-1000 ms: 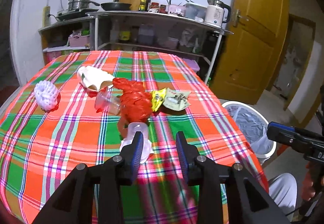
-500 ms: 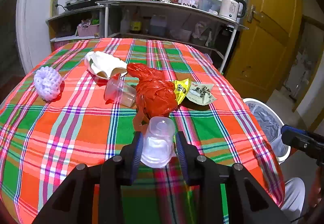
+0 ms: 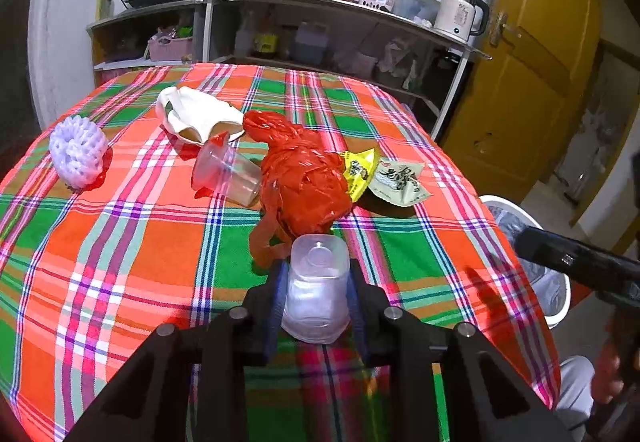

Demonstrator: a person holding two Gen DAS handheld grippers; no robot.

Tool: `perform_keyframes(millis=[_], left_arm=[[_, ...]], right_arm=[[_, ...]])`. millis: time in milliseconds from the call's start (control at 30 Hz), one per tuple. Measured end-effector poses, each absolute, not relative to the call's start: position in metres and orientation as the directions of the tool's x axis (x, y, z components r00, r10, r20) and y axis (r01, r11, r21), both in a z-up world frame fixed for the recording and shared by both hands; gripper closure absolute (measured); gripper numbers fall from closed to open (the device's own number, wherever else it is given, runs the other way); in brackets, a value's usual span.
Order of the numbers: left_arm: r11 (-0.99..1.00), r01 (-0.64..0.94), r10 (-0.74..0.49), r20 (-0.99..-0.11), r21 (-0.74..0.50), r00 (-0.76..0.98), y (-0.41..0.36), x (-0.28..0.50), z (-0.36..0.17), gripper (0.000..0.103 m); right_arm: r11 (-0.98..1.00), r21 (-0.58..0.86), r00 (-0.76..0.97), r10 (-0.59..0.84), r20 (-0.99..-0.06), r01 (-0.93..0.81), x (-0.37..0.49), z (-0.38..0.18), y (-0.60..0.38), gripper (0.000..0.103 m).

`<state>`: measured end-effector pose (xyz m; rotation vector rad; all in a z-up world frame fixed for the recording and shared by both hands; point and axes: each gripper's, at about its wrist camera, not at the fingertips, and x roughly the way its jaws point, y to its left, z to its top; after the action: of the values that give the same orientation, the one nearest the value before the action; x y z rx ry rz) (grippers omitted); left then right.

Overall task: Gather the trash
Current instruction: 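Grasp the clear plastic cup with the left gripper while the right grasps the dumpling bag, then carry the clear cup and green dumpling bag over the trash bin with both grippers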

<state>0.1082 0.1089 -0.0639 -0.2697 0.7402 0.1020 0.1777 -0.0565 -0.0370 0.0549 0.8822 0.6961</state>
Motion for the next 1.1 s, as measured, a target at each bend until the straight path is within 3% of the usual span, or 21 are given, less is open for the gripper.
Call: perform_keyframes(millis=[367, 567, 633, 667, 1100], left_arm=[[0.959, -0.151, -0.047, -0.659, -0.241, 0.751, 0.112, 0.102, -0.068, 0.074], [0.957, -0.14, -0.062, -0.654, -0.253, 0.754, 0.114, 0.101, -0.069, 0.074], [0.957, -0.139, -0.063, -0.654, -0.253, 0.754, 0.115, 0.101, -0.07, 0.074], [0.957, -0.139, -0.063, -0.654, -0.253, 0.754, 0.115, 0.101, -0.07, 0.074], [0.965, -0.136, -0.047, -0.661, -0.223, 0.749, 0.104, 0.096, -0.063, 0.074]], right_arm=[[0.803, 0.312, 0.422, 0.547, -0.723, -0.507, 0.224, -0.053, -0.008, 0.061], [0.829, 0.306, 0.411, 0.51, -0.755, -0.468, 0.246, -0.067, 0.005, 0.069], [0.835, 0.288, 0.423, 0.498, -0.757, -0.468, 0.247, -0.068, 0.006, 0.077], [0.835, 0.284, 0.424, 0.496, -0.758, -0.471, 0.247, -0.068, 0.005, 0.087], [0.829, 0.29, 0.457, 0.517, -0.724, -0.478, 0.215, -0.053, -0.031, 0.089]])
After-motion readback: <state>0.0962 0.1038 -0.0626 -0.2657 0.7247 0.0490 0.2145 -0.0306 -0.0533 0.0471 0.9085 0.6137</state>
